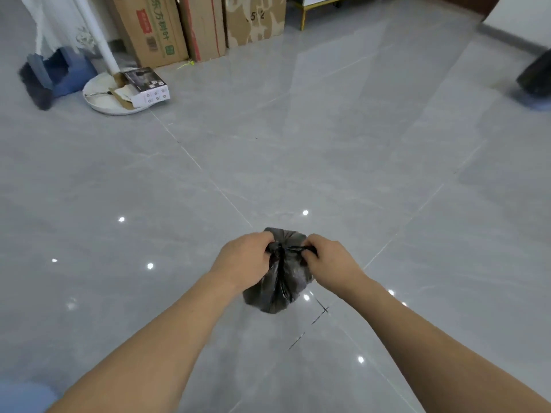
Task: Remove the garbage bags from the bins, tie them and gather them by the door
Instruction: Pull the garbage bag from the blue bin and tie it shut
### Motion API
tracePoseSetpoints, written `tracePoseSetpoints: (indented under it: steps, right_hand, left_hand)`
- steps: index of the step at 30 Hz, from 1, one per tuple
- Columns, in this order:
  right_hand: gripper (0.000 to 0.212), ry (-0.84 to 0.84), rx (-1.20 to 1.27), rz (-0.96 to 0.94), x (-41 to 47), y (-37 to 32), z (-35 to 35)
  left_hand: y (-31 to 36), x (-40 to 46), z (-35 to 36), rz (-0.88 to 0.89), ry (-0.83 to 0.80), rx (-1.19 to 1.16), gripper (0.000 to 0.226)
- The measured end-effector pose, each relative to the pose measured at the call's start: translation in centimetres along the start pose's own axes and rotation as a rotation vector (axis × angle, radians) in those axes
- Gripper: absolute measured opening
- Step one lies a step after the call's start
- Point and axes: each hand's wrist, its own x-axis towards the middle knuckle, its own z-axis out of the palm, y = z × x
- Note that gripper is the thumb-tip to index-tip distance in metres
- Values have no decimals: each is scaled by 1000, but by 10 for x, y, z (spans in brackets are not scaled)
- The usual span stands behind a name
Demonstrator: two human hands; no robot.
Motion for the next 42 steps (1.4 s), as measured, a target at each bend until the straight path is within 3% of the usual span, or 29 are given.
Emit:
tracePoseSetpoints:
  steps: [7,13,17,24,28,33,37,42]
  right_hand:
    - [27,210,188,226,-73,-83,-239]
    - [29,324,105,280,-160,-160,-502]
    - [30,413,63,275,-212,-193,-635]
    - [26,558,124,318,-191,-167,-756]
    - [28,590,190,343,-120,-132,-807]
    - [46,520,184,427,-16,-96,-881]
    - [24,538,107,436,57,-65,-959]
    - [16,587,69,413,151,-20,-1051]
  left_hand:
    - [181,9,-213,93,-82,-46,15]
    - [382,-5,-413,195,-130,-46,14]
    - [484,-11,-505,232,-62,-83,15]
    - [591,62,-558,334,-18,-124,16]
    - [627,144,-564,407,1,-123,17]
    - [674,273,-592,501,-66,-119,18]
    - [723,384,-633,597,-79,-54,15]
    - [790,512,-657,595,-84,-125,19]
